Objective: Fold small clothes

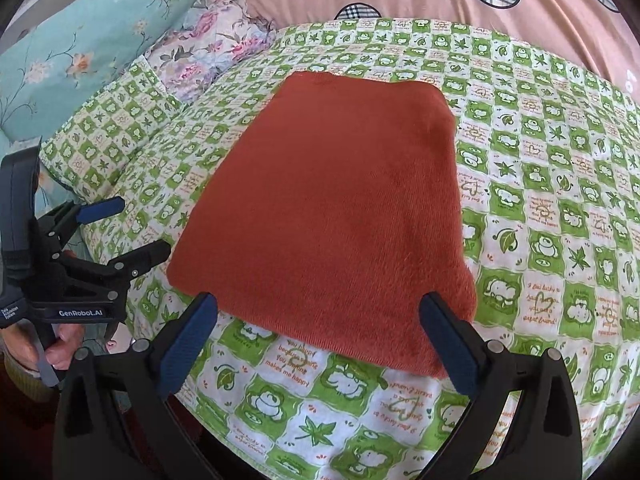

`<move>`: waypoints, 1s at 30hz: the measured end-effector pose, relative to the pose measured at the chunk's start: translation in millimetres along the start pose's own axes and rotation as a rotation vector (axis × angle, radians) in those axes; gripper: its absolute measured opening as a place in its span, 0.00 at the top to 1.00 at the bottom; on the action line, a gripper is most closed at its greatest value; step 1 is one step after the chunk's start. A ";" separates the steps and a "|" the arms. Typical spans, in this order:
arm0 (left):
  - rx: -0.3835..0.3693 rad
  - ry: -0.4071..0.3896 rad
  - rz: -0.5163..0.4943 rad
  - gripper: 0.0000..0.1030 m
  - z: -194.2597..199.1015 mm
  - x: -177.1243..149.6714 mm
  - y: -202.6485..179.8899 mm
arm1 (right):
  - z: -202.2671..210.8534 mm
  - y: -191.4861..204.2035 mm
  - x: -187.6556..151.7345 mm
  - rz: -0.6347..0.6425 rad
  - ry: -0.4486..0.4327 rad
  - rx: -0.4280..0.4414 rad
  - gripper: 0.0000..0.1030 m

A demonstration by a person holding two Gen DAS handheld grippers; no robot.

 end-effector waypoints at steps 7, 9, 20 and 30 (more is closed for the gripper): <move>0.004 -0.001 0.009 0.01 -3.4 8.5 0.9 | -2.4 -4.9 13.5 -0.011 -0.014 0.001 0.02; 0.005 -0.002 0.011 0.01 -4.2 11.1 1.3 | -2.9 -5.6 15.2 -0.011 -0.014 -0.001 0.02; 0.009 -0.005 0.009 0.01 -4.8 19.7 0.3 | -2.8 -9.7 20.2 -0.026 -0.014 -0.001 0.02; 0.006 -0.010 0.002 0.01 -5.5 23.1 -2.5 | -3.3 -7.3 22.6 -0.019 -0.017 -0.003 0.02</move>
Point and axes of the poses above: each gripper's, at about its wrist camera, not at the fingertips, and z roughly against the way its jaws point, y to its left, x to its top, the point moved 5 cm from there along -z, roughly the way its jaws point, and after that the axes turned 10 degrees about -x, right-handed, at the moved point
